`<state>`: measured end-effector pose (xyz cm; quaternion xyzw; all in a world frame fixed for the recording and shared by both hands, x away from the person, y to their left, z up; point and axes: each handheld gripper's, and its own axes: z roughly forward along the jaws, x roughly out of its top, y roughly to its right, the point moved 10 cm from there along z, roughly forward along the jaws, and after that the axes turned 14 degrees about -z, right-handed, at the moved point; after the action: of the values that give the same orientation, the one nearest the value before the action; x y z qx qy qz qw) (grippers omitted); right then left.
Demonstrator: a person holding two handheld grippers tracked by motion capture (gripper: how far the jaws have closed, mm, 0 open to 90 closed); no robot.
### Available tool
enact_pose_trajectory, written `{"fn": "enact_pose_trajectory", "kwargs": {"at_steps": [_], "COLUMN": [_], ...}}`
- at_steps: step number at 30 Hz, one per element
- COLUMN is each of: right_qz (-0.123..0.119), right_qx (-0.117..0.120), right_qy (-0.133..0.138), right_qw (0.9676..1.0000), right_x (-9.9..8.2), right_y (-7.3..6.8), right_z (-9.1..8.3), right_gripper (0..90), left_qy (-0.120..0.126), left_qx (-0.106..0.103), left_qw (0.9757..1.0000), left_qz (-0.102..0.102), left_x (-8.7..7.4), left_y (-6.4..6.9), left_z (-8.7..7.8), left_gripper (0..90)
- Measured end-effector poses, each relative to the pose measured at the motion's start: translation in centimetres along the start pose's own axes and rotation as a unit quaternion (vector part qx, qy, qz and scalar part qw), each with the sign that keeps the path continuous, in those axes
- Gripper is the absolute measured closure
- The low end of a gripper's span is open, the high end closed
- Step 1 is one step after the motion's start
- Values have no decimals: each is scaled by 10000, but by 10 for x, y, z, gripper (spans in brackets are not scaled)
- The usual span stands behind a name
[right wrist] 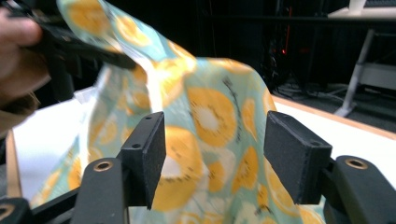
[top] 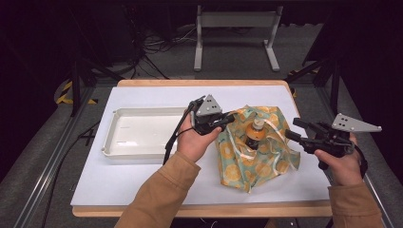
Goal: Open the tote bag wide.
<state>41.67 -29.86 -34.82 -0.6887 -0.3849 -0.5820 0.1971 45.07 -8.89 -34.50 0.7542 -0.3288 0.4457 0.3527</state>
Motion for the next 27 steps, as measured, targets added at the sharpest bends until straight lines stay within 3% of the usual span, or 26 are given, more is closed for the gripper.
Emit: {"fn": "enact_pose_trajectory", "kwargs": {"at_steps": [3,7,10,15,25,27], "right_qz": [6,98,119,252,282,291], "right_qx": [26,321,520,598,447,419], "right_qy": [-121,-223,-386,-474,-668,-740], "right_qw": [9999,9992,9978,9968,9964,9960], "right_x": [-10,-22,-33,-44,-56,-58], "right_y": [1,-7,-13,-15,-16,-15], "right_z": [4,14,24,33,55,58], "right_gripper": [378,275,268,268,236,293], "left_qy": [-5,2,13,22,-4,6], "left_qx": [-11,-12,-7,-10,-49,-50], "left_qw": [10000,10000,10000,10000,10000,10000], "left_qz": [13,-10,30,-9,-13,-25], "left_x": [0,0,1,1,0,0], "left_y": [0,0,-1,-1,0,0], "left_z": [0,0,0,-1,0,0], "left_gripper": [855,855,855,853,852,853]}}
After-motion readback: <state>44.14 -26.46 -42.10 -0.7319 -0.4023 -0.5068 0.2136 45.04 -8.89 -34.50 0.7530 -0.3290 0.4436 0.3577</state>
